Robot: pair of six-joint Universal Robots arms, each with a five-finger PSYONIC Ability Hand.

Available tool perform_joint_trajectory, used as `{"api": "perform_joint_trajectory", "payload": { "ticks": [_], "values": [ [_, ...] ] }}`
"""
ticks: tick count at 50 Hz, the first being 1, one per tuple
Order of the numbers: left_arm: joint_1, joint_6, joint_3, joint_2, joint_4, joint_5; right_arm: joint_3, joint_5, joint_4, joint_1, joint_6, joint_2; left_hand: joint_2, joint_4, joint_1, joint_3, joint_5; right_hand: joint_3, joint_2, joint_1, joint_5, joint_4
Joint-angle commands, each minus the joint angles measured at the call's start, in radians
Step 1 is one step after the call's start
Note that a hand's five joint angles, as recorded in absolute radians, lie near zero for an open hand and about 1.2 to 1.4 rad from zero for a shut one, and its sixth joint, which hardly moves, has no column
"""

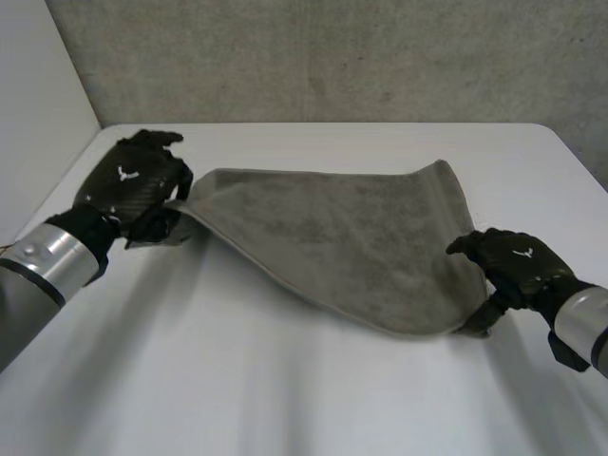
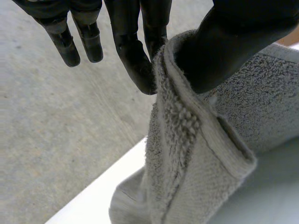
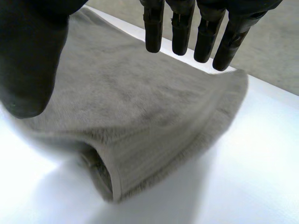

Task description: Fold the towel.

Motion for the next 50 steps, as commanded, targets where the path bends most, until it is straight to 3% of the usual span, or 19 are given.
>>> {"api": "perform_joint_trajectory", "payload": {
  "ticks": [1,14,21,37,50],
  "values": [
    [-0.003,-0.077,0.012,0.021,-0.001,-0.018,0.116,-0.011,-0.046,-0.095,-0.004,-0.059,0.044,-0.055,0.085,-0.049,0.047,-0.041,-0.096,-0.071,-0.018,-0.067],
    [-0.011,-0.103,0.009,0.010,-0.003,-0.025,0.259,0.007,-0.287,-0.109,0.011,-0.031,0.044,-0.055,0.085,-0.049,0.047,-0.041,-0.063,-0.039,0.015,-0.067],
    [-0.009,-0.103,0.010,0.015,-0.003,-0.039,0.262,0.071,-0.395,-0.105,0.016,-0.007,0.044,-0.055,0.085,-0.049,0.047,-0.041,-0.049,-0.024,0.029,-0.067],
    [-0.006,-0.115,0.009,0.022,-0.033,-0.039,0.222,0.137,-0.410,-0.004,0.103,0.082,0.044,-0.055,0.085,-0.049,0.047,-0.041,0.013,0.037,0.091,-0.067],
    [0.000,-0.114,0.005,0.019,-0.032,-0.037,0.257,0.165,-0.404,0.008,0.103,0.054,0.044,-0.055,0.085,-0.049,0.047,-0.041,-0.005,0.020,0.073,-0.067]
  ]
}}
